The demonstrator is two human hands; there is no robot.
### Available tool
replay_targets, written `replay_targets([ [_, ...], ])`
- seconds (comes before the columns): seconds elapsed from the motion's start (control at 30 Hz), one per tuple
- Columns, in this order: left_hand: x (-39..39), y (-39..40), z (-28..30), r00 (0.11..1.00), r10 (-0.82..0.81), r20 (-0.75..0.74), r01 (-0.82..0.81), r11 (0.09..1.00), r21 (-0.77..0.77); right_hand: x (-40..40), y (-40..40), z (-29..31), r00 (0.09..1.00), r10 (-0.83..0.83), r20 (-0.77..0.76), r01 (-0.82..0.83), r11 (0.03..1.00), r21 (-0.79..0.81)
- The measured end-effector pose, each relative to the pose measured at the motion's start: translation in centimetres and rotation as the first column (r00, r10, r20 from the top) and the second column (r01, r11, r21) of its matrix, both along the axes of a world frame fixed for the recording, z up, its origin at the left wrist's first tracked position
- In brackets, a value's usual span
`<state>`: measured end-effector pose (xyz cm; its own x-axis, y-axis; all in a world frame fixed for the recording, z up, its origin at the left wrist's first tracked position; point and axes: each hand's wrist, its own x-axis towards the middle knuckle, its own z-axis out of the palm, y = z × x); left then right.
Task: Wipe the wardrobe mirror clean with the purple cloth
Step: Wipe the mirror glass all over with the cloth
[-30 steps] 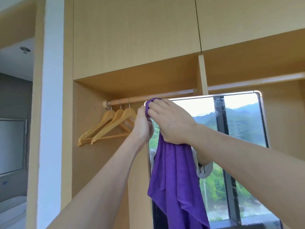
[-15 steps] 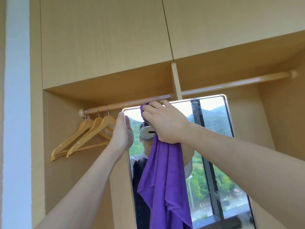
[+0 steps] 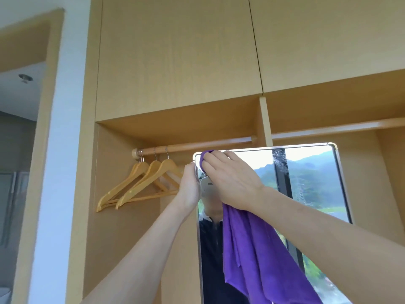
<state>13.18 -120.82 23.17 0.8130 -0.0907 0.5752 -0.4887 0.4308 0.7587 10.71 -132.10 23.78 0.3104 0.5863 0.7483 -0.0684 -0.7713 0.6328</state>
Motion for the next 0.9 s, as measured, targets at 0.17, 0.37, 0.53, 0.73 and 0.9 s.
replay_targets([
  [0.17,1.1,1.0,-0.5,0.996,-0.06,-0.066,0.063,0.996,0.059,0.8,1.1,-0.5,0.998,0.003,-0.068,-0.001,1.0,0.024],
  [0.37,2.7,0.9,-0.8,0.99,-0.13,-0.061,0.132,0.991,0.027,0.8,1.0,-0.4,0.999,-0.029,0.026,0.028,1.0,0.011],
  [0.53,-0.1,0.9,-1.0,0.999,0.001,-0.054,0.006,0.993,0.122,-0.1,-2.1,-1.0,0.996,-0.083,0.024,0.08,0.991,0.11],
  [0.73,0.4,-0.2,-0.8,0.995,0.064,-0.073,-0.057,0.993,0.104,-3.4,-10.2,-1.8,0.97,-0.241,-0.003,0.234,0.935,0.267],
  [0.9,1.6,-0.8,-0.8,0.989,0.144,-0.029,-0.137,0.976,0.167,-6.0,-15.6,-2.7,0.968,-0.238,0.078,0.203,0.927,0.316],
])
